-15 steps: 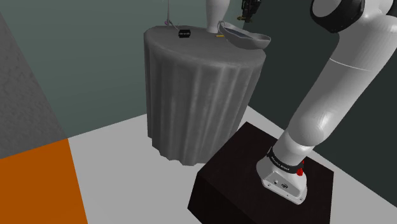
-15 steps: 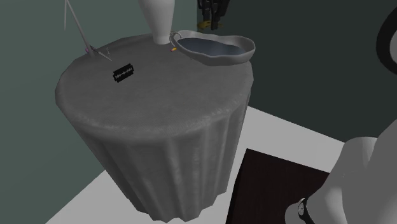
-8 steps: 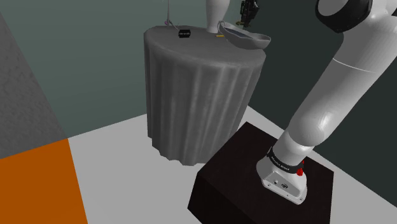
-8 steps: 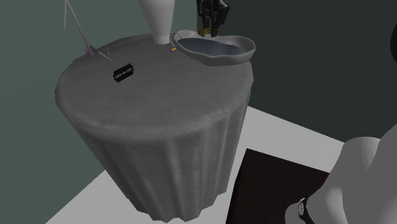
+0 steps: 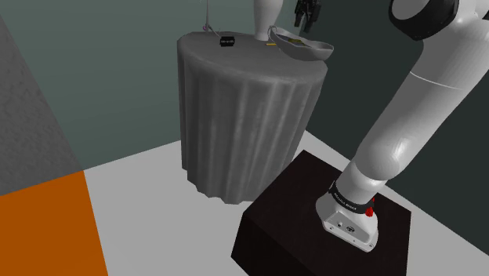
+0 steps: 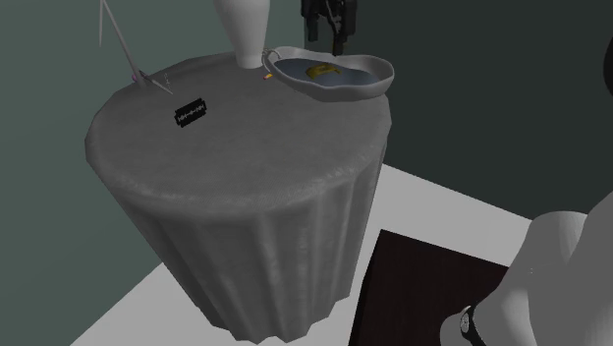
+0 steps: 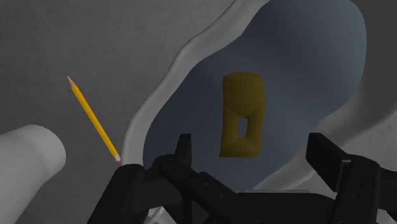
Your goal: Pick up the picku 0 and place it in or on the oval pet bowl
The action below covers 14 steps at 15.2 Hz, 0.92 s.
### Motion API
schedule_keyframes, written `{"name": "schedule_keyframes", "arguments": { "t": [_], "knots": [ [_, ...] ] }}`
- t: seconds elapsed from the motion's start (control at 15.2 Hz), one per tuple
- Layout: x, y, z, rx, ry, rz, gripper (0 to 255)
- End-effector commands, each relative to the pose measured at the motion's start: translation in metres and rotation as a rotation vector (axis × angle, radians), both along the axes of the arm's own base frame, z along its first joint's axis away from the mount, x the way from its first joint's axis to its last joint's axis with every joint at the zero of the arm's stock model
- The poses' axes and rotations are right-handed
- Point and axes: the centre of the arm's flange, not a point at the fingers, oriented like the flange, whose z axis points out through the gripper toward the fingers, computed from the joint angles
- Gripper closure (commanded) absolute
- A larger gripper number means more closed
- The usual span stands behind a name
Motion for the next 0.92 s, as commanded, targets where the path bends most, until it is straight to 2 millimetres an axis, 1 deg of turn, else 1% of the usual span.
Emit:
{"name": "schedule_keyframes", "arguments": {
  "t": [0.0,0.07,0.26,0.33,0.86],
  "knots": [
    [0.000,0.000,0.000,0.000,0.000,0.000,0],
    [0.000,0.000,0.000,0.000,0.000,0.000,0],
    [-0.001,0.002,0.039,0.000,0.000,0.000,0],
    [-0.001,0.002,0.050,0.000,0.000,0.000,0],
    [-0.001,0.002,0.050,0.000,0.000,0.000,0]
  ]
}}
